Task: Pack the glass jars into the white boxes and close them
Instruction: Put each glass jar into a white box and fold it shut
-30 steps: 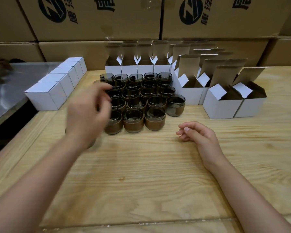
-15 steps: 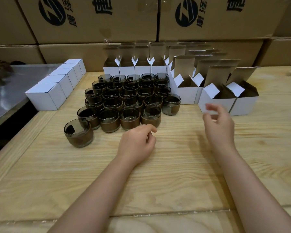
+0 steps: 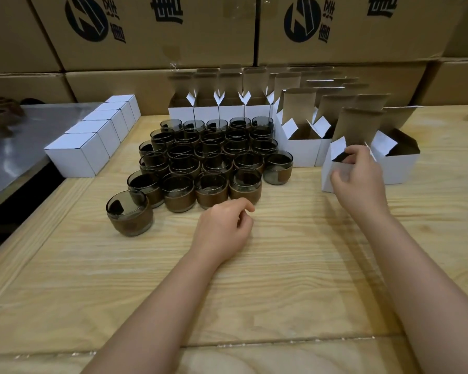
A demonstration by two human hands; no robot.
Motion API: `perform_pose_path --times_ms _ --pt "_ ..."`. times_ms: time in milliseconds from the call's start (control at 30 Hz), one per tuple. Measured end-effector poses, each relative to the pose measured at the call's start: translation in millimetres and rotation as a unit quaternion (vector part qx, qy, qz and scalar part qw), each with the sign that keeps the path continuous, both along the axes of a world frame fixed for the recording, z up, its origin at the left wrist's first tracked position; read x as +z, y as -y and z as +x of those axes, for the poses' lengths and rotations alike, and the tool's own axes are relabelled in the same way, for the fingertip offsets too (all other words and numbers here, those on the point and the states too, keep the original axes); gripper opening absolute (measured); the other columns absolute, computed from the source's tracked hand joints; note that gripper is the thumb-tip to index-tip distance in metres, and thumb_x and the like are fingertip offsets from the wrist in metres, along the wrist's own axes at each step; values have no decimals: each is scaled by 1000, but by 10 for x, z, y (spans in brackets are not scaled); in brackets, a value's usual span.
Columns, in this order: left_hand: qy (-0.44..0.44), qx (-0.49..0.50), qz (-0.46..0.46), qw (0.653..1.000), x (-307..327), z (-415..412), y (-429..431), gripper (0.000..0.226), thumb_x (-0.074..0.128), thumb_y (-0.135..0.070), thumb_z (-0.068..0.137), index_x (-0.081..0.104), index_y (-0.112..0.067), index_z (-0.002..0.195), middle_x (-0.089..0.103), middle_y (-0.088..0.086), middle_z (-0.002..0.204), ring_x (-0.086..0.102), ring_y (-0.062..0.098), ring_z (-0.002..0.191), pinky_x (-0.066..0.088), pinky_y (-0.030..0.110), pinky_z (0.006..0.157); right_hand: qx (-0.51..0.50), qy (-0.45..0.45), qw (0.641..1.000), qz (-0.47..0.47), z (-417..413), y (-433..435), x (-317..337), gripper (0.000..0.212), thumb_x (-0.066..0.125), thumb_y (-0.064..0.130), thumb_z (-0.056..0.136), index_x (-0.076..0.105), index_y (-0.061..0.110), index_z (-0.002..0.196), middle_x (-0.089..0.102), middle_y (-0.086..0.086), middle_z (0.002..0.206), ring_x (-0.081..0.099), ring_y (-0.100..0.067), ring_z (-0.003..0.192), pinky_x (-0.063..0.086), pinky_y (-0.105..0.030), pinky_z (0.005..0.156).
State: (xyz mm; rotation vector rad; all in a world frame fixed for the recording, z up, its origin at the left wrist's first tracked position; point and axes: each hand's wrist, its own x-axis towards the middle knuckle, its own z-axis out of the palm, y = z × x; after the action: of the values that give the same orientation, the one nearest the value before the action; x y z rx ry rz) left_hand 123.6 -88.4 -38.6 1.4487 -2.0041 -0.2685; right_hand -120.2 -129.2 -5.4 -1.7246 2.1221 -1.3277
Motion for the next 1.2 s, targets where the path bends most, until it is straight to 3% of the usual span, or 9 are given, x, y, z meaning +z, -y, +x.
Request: perform_pose_path --times_ms 200,367,533,700,833,900,1000,1100,1200 --pt "-35 -27 13 999 12 22 -14 26 58 -24 88 62 -27 114 59 -14 81 54 1 70 51 33 73 27 -22 997 -72 390 -343 -90 28 57 18 90 47 15 116 50 5 97 48 -20 99 37 -33 73" --pt "-50 -82 61 994 -6 35 12 74 67 -56 76 32 -41 139 52 -23 112 55 0 90 50 35 85 98 -81 984 -124 664 -611 6 20 65 15 85 55 13 103 55 7 81 60 -23 81 48 -39 64" --pt "-72 -130 83 985 -4 37 14 109 63 -71 58 2 -49 145 49 -23 123 55 4 87 50 38 84 171 -85 972 -138 962 -821 36 22 70 12 81 60 11 101 60 8 75 64 -22 71 51 -39 59" --pt "-90 -141 73 983 -19 40 22 109 66 -69 57 2 -55 144 46 -18 122 49 -7 74 46 30 68 195 -43 969 -144 1011 -865 34 20 68 8 82 63 11 101 67 5 77 62 -13 64 52 -39 58" --pt "-101 -142 52 983 -24 50 32 100 66 -71 59 17 -51 143 39 -11 113 47 -2 75 53 41 73 198 -3 965 -174 964 -854 41 19 66 5 83 64 14 100 65 8 70 47 2 50 43 -20 53" --pt "-102 -138 48 984 -24 52 42 95 67 -70 59 21 -51 140 38 -9 114 48 1 69 53 44 72 149 -16 964 -220 936 -836 45 16 65 5 83 65 11 98 64 6 70 45 -2 50 43 -23 51" --pt "-90 -139 40 985 -33 61 42 88 67 -69 60 25 -53 136 38 -15 118 48 2 68 53 42 72 70 -51 965 -249 855 -782 51 21 64 10 83 65 9 104 65 3 83 55 -14 69 42 -26 60" --pt "-87 -143 27 985 -42 64 35 84 67 -66 62 26 -54 134 40 -23 116 49 7 68 53 40 70 106 -46 980 -164 767 -699 12 26 67 12 84 65 12 110 60 -1 104 53 -23 99 33 -19 81" --pt "-94 -145 23 985 -44 60 41 82 68 -64 62 27 -55 133 41 -27 116 50 9 68 52 40 68 140 17 984 -105 709 -639 -6 17 63 11 87 68 18 102 59 6 103 55 -12 98 37 -15 78"
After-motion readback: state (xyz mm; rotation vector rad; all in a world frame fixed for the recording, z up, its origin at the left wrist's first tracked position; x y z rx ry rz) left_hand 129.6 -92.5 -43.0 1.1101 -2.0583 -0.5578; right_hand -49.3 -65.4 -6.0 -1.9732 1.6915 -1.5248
